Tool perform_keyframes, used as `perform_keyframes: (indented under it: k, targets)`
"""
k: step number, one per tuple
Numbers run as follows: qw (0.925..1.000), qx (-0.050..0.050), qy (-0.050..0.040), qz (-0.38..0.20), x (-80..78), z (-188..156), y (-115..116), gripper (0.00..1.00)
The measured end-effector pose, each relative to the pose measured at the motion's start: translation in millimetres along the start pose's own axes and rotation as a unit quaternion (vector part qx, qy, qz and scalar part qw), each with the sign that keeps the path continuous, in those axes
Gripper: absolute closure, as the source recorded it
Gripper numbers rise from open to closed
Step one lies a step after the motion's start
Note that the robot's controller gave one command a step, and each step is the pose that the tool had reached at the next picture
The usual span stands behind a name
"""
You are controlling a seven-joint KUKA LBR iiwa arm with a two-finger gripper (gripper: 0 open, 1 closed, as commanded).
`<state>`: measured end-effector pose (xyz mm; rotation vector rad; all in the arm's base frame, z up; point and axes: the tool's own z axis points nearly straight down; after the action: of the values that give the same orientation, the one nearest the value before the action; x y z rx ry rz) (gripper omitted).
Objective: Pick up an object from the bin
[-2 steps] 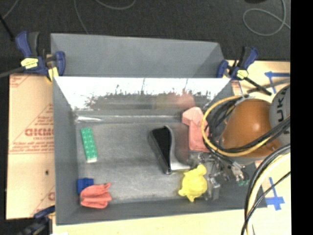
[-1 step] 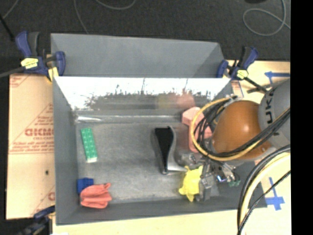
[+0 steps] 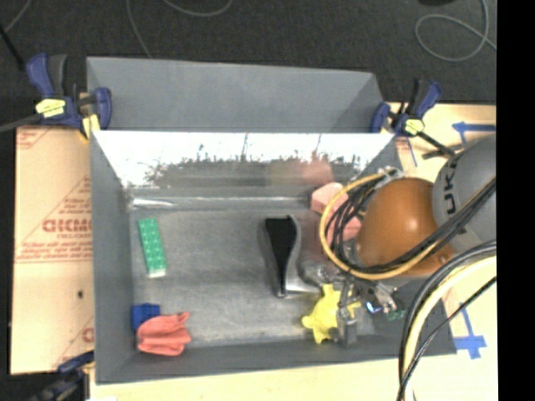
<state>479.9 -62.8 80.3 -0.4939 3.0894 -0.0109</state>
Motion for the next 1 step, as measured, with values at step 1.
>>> perform_keyframes:
  k: [1]
  targets:
    - [0.9996,0.000,0.0001,-0.030,1.6,9.7,12.1,1.00]
